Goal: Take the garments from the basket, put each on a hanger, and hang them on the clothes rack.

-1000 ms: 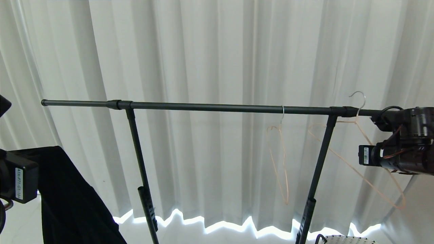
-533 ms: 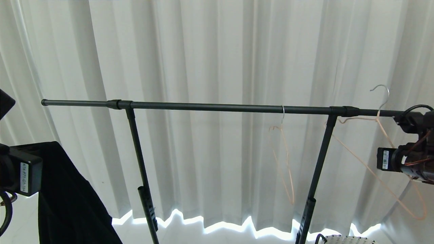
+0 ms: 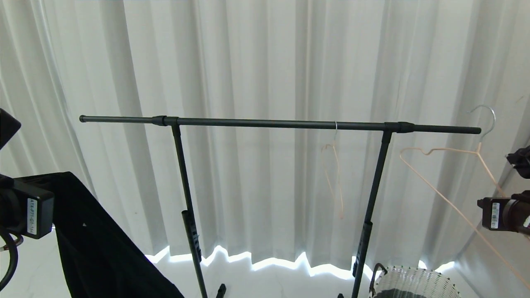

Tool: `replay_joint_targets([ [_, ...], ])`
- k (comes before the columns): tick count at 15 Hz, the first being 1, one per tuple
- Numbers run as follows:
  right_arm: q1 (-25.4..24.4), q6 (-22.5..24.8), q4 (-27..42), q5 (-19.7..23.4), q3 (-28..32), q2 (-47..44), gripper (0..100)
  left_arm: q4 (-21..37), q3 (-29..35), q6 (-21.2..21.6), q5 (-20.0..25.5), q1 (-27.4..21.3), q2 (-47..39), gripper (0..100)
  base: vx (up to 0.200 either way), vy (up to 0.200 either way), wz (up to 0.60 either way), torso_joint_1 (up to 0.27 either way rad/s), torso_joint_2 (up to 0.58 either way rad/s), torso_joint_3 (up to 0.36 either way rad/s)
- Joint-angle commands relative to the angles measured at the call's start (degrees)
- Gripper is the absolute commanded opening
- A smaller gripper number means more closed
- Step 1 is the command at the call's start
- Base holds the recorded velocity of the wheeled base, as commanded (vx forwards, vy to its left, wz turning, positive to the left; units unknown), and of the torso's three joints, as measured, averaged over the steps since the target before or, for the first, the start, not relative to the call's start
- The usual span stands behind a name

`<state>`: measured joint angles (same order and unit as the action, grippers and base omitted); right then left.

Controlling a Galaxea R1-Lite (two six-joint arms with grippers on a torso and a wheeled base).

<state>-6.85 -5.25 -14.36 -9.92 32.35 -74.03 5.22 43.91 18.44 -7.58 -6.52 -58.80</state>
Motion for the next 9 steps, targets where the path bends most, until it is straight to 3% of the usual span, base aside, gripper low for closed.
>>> replay_joint_targets([
  [1, -1.2, 1.1, 0.1, 0.0, -1.2, 3.3, 0, 0.0, 0.0, 0.0, -0.1, -0.1, -0.1, 0, 0.0, 0.0, 0.0, 0.0, 0.0, 0.0],
  [3, -1.2, 4.6, 0.1, 0.1, -2.5, 6.2, 0, -0.6, 0.1, 1.5, 0.0, -0.3, 0.2, 0, 0.0, 0.0, 0.0, 0.0, 0.0, 0.0],
  [5, -1.2, 4.9, 0.2, 0.1, -3.4, 8.6, 0, -2.3, 0.0, 3.7, -0.1, -0.3, 0.3, 0, 0.0, 0.0, 0.0, 0.0, 0.0, 0.0],
  [9, -1.3, 6.9, 1.3, 0.3, -4.2, 12.0, 0, -2.5, 0.2, 4.6, -1.0, -0.3, 0.1, 0, 0.0, 0.2, 0.0, 0.002, 0.0, 0.005],
])
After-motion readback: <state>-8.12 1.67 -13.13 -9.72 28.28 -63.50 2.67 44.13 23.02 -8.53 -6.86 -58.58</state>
